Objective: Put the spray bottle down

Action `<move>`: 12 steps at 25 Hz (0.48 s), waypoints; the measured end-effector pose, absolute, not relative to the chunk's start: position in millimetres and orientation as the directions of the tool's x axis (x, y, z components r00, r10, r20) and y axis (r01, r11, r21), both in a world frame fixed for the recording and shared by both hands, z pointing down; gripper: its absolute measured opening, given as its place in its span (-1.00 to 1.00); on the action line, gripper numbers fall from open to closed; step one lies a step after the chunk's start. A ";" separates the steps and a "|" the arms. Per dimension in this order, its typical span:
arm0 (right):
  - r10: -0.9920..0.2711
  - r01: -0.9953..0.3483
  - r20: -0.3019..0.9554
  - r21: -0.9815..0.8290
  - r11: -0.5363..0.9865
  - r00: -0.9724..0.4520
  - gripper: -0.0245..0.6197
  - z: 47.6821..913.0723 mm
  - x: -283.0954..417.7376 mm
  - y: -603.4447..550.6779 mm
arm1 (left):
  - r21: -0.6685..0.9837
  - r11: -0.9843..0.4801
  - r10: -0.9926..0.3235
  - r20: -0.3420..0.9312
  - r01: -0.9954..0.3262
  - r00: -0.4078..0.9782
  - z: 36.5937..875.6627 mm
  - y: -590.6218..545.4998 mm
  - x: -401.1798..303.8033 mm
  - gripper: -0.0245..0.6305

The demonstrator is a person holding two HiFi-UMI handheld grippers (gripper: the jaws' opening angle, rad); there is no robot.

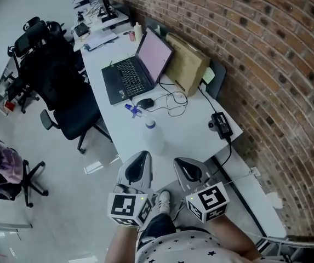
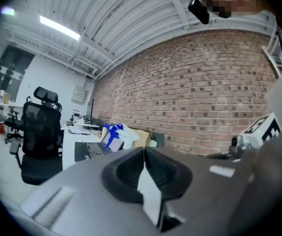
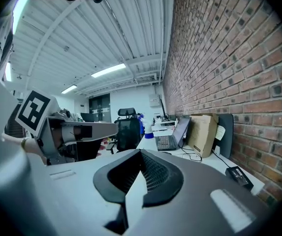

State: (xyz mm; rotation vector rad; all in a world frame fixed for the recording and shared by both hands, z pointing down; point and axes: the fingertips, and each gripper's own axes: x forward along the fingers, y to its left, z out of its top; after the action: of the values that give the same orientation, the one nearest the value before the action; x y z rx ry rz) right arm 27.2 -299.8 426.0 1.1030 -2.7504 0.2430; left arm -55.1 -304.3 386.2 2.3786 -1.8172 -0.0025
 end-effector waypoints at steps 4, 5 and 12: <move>-0.658 -0.683 0.205 -0.092 0.724 -0.725 -0.93 425.0 34.4 -268.1 | 0.112 -0.228 -0.964 0.115 -0.967 0.240 391.8 -265.7 -48.4 -0.90; -0.656 -0.681 0.202 -0.093 0.726 -0.727 -0.93 425.3 36.6 -260.5 | 0.118 -0.222 -0.965 0.118 -0.968 0.236 393.6 -257.2 -46.5 -0.90; -0.667 -0.685 0.178 -0.069 0.725 -0.723 -0.93 418.6 50.5 -219.1 | 0.139 -0.189 -0.970 0.129 -0.972 0.207 396.3 -211.3 -38.0 -0.90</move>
State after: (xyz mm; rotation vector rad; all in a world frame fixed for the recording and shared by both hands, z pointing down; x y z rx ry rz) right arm 50.5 -219.1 418.6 1.0984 -2.7851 0.1959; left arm -38.0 -211.3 396.3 2.2853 -1.8672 0.0182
